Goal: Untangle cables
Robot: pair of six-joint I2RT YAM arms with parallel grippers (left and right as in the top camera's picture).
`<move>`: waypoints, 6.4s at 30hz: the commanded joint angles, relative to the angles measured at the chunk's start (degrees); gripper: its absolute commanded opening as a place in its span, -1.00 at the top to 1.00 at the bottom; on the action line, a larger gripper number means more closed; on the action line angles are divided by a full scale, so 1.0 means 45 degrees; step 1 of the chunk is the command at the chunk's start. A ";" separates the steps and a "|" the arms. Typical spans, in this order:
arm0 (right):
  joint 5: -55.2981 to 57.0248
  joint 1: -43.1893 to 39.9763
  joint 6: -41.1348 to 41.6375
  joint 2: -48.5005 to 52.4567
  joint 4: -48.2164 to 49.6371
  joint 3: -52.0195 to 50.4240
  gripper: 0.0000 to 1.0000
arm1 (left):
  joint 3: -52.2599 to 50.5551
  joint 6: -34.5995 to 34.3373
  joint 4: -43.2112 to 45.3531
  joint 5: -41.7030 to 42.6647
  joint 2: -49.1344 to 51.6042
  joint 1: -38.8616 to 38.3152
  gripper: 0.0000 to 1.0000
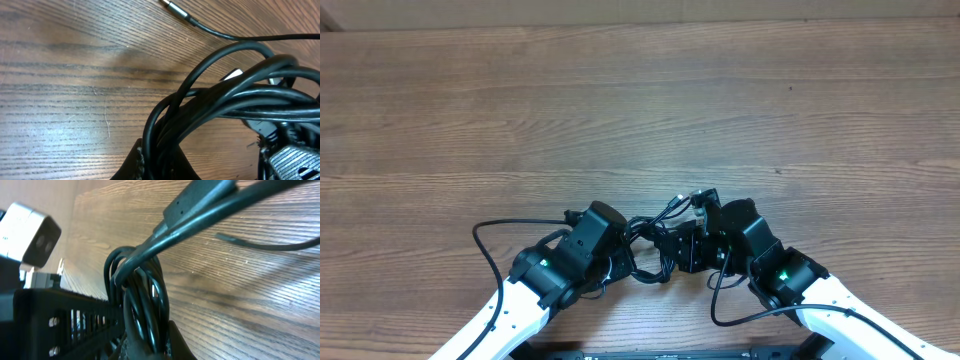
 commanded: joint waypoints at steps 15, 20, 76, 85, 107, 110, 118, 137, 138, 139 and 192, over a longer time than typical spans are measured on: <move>-0.6975 0.0136 -0.5187 -0.0005 -0.3157 0.0199 0.92 | 0.0083 -0.0389 0.0801 -0.0427 -0.0005 0.1190 0.92; -0.8898 0.0136 -0.5343 -0.0005 -0.1608 0.0199 0.92 | 0.0083 -0.1355 0.0937 -0.0311 -0.0005 0.1239 0.92; 0.1214 0.0481 -0.1384 -0.0005 -0.1015 0.0204 -0.57 | 0.0083 -0.4755 -0.1005 0.0141 -0.0005 0.1243 0.91; 0.4172 0.3298 -0.1375 -0.0005 -0.0811 0.0204 -0.54 | 0.0083 -0.6902 -0.1035 0.0194 0.0136 0.1243 0.91; 0.7150 0.4075 -0.2390 0.0418 -0.0903 0.0204 -0.04 | 0.0087 -0.5299 -0.0282 0.3230 0.1462 0.1258 0.92; 0.6416 0.4075 -0.2395 0.0447 -0.1015 0.0204 -0.07 | 0.0087 -0.5294 -0.0282 0.3031 0.1462 0.1263 0.92; 0.6008 0.4075 -0.3060 0.0442 -0.1292 0.0204 0.62 | 0.0087 -0.5095 -0.0291 0.2793 0.1462 0.1316 0.91; -0.1608 0.4075 -0.3735 -0.0083 -0.2477 0.0204 0.92 | 0.0087 -0.4537 -0.0296 0.1685 0.1462 0.4770 0.86; -0.1889 0.4075 -0.3730 -0.0083 -0.2419 0.0204 0.92 | 0.0087 -0.4532 -0.0267 0.1783 0.1462 0.4794 0.82; -0.2181 0.4075 -0.3730 -0.0083 -0.2331 0.0204 0.92 | 0.0087 -0.4493 -0.0219 0.1991 0.1462 0.4799 0.72; -0.3313 -0.2404 -0.2948 -0.0083 -0.3390 0.0204 0.92 | 0.0087 0.7936 0.0486 0.4760 0.1457 0.6033 -0.69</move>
